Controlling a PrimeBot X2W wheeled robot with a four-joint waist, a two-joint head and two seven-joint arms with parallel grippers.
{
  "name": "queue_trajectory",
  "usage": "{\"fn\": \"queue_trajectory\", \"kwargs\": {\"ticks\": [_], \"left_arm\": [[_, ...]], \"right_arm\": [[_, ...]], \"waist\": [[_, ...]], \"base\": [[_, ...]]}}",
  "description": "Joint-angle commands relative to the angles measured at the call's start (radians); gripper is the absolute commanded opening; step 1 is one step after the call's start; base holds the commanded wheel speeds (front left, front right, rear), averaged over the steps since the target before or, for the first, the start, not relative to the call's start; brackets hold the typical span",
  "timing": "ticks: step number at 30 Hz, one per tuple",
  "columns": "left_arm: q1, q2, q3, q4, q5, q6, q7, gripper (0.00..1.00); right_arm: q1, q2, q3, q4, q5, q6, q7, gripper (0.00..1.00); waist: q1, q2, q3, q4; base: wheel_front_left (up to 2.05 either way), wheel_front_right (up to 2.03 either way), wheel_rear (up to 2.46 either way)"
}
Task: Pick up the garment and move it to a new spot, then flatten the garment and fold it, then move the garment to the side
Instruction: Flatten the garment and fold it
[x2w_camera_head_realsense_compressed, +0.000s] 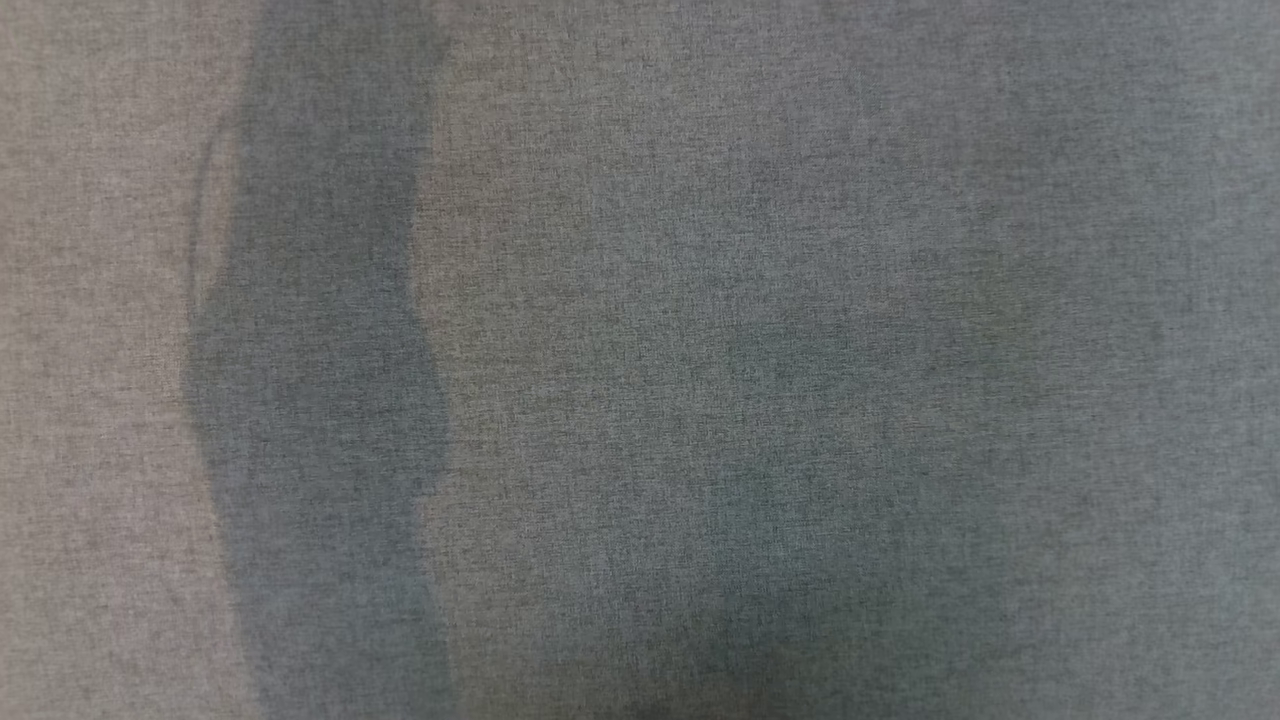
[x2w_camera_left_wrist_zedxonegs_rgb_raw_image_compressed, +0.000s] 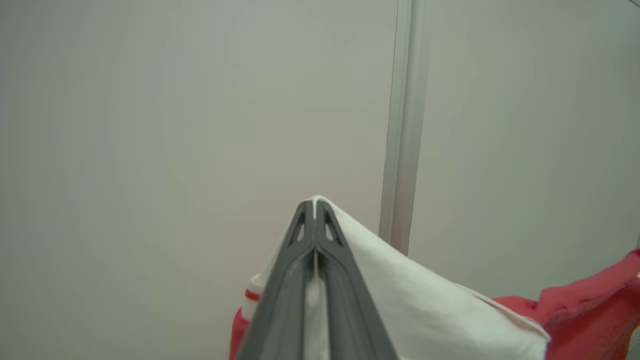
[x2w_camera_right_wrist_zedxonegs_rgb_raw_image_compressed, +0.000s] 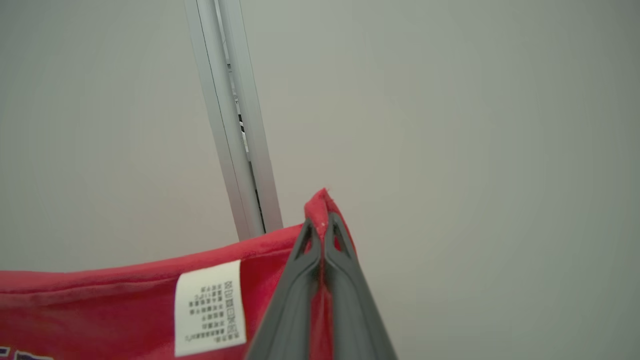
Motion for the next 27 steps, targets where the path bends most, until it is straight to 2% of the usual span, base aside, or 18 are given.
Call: {"fn": "queue_trajectory", "kwargs": {"ticks": [1,7,13,22,27], "left_arm": [[-0.007,0.000,-0.001,0.008,-0.011,-0.007,-0.010,0.00],[0.085,-0.014,0.018,0.029,-0.072,-0.006,-0.079,0.00],[0.288,0.000,-0.014,-0.059,-0.136,-0.006,-0.142,0.00],[0.736,0.039,-0.013,-0.319,-0.194,-0.002,-0.177,0.00],[1.018,0.060,-0.007,-0.526,-0.204,0.052,-0.180,0.00]], "right_arm": [[0.012,0.000,0.005,0.007,0.015,0.000,-0.013,0.00],[0.120,0.015,0.047,-0.003,0.090,0.000,-0.048,0.00],[0.297,0.001,0.092,-0.074,0.152,0.000,-0.085,0.00],[0.655,-0.044,0.076,-0.260,0.221,0.000,-0.100,0.00],[0.881,-0.056,0.027,-0.387,0.211,0.000,-0.100,0.00]], "waist": [[0.0000,0.0000,0.004,0.000],[0.0000,0.0000,-0.019,-0.006],[0.0000,0.0000,-0.084,-0.007],[0.0000,0.0000,-0.221,0.009],[0.0000,0.0000,-0.283,0.023]], "base": [[0.00,0.00,0.00],[0.00,0.00,0.00],[0.00,0.00,0.00],[0.00,0.00,0.00],[0.00,0.00,0.00]]}}
